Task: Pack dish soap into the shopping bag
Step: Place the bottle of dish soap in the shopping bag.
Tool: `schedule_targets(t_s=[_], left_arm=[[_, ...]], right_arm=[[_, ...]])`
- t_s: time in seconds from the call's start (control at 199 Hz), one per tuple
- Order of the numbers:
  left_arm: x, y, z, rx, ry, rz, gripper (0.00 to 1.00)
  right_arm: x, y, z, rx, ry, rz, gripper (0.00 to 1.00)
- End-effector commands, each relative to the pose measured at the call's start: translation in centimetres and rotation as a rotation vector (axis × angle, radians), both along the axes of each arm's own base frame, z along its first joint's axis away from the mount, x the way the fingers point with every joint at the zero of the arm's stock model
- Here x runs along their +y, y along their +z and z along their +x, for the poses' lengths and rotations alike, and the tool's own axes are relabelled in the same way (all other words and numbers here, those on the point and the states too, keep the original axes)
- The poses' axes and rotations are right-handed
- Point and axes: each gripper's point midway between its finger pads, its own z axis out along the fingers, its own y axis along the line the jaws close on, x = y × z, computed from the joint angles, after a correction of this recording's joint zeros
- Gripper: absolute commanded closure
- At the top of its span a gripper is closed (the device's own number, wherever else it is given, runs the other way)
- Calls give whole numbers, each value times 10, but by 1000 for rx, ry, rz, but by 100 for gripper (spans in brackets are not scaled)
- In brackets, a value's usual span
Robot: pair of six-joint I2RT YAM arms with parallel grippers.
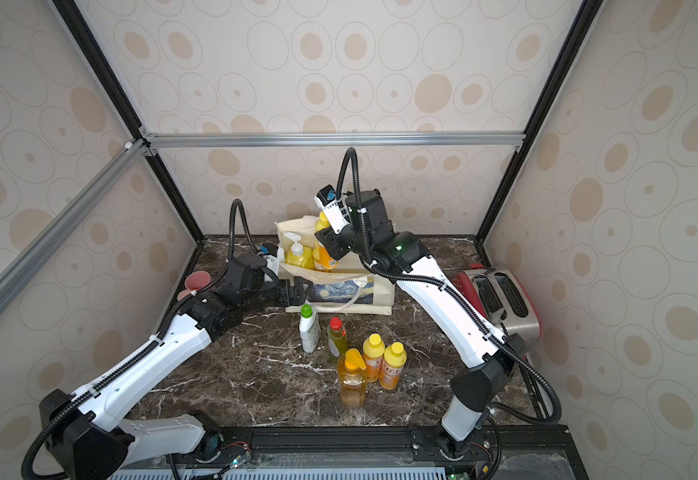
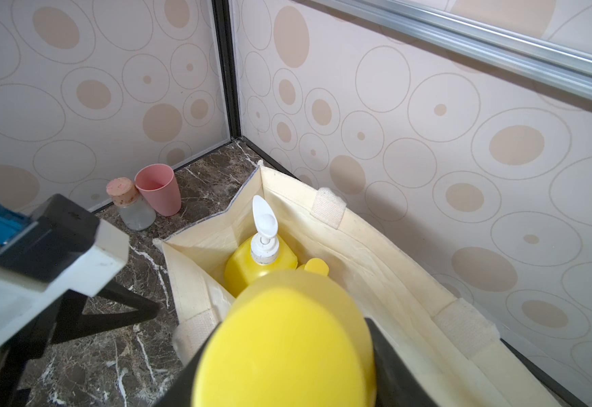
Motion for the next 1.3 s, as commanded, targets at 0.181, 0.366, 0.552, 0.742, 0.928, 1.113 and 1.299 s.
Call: schedule_targets(t_s=[0.181, 0.366, 0.552, 0.742, 0.928, 1.113, 1.299], left_arm=[[-9, 11, 31, -45, 49, -12, 43], [-17, 23, 21, -64, -9, -73, 83], [-29, 40, 6, -62, -99, -129, 100], [-34, 50, 0, -69, -139, -168, 100], [-33, 59, -3, -87, -144, -176, 100], [-32, 56, -3, -85, -142, -167, 100], [-32, 53, -2, -85, -140, -158, 100]], right_arm=[[-1, 63, -11, -152, 31, 134, 70], [1, 62, -8, -150, 33, 136, 70], [9, 64, -8, -138, 60, 162, 70], [20, 55, 1, -119, 73, 165, 70], [31, 38, 9, -79, 85, 159, 71], [35, 4, 16, -19, 73, 138, 71], [38, -39, 21, 62, 57, 110, 71]])
